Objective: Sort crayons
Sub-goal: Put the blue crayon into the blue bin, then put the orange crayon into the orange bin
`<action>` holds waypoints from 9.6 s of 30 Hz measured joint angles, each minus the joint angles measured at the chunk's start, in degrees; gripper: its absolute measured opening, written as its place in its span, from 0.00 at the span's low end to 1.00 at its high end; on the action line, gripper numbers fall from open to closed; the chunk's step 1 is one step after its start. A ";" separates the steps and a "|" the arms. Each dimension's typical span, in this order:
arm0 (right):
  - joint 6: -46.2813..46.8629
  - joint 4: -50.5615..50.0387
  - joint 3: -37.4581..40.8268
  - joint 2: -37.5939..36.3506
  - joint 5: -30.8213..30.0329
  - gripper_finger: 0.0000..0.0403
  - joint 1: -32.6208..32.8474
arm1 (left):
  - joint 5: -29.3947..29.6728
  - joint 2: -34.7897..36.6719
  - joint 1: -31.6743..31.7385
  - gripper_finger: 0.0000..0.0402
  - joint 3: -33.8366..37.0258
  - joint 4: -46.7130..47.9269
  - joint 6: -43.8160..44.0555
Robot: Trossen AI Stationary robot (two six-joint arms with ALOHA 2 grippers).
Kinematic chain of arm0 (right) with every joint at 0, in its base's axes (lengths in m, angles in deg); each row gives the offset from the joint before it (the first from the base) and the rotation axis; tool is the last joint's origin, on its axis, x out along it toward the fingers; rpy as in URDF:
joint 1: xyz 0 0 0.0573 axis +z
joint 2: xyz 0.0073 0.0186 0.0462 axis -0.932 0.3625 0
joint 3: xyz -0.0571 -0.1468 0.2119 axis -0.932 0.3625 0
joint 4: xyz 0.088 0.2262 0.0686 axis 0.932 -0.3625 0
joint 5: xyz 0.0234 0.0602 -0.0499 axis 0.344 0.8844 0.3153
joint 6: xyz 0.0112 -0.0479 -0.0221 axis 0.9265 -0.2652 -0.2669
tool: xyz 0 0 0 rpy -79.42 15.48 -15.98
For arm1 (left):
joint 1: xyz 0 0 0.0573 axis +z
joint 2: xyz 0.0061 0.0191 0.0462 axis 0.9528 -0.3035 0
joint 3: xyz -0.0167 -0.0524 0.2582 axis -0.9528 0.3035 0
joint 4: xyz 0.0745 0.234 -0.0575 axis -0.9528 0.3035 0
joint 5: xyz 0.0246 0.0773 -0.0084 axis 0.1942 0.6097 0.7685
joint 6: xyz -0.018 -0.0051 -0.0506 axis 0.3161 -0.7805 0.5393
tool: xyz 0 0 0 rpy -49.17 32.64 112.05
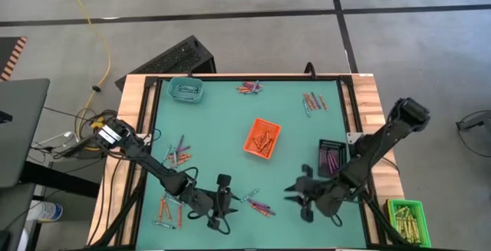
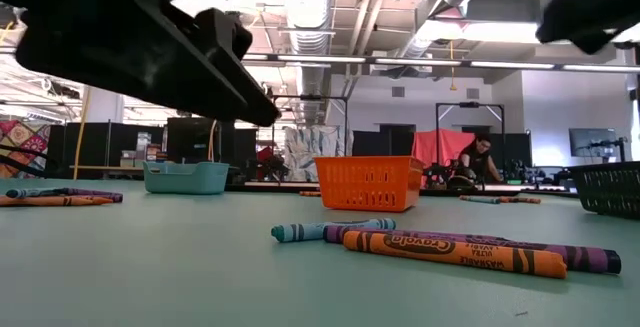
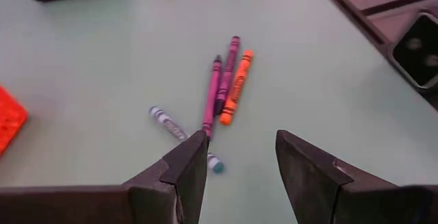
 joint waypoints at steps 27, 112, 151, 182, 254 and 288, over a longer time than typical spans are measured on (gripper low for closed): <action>-30.83 21.47 -7.61 26.21 12.32 0.30 -13.03 | 1.96 0.00 0.11 0.40 0.00 3.75 5.40; -33.69 -20.14 -34.79 29.75 12.42 0.00 -14.25 | 0.43 0.07 0.17 0.40 0.04 7.25 -7.22; -8.16 -12.76 -35.06 32.35 11.00 0.00 -3.28 | -32.75 -9.42 13.92 0.40 -17.79 31.53 -38.74; -8.87 -14.06 -35.06 32.35 10.22 0.00 -2.26 | -30.07 -9.43 12.40 0.01 -17.85 37.32 -38.61; -3.92 -15.08 -34.99 32.28 4.45 0.00 1.31 | -5.39 24.97 78.80 0.01 -0.85 54.57 -54.95; -1.13 -13.04 -34.99 32.28 6.94 0.01 2.81 | 4.85 24.01 79.25 0.37 -1.78 49.94 -47.30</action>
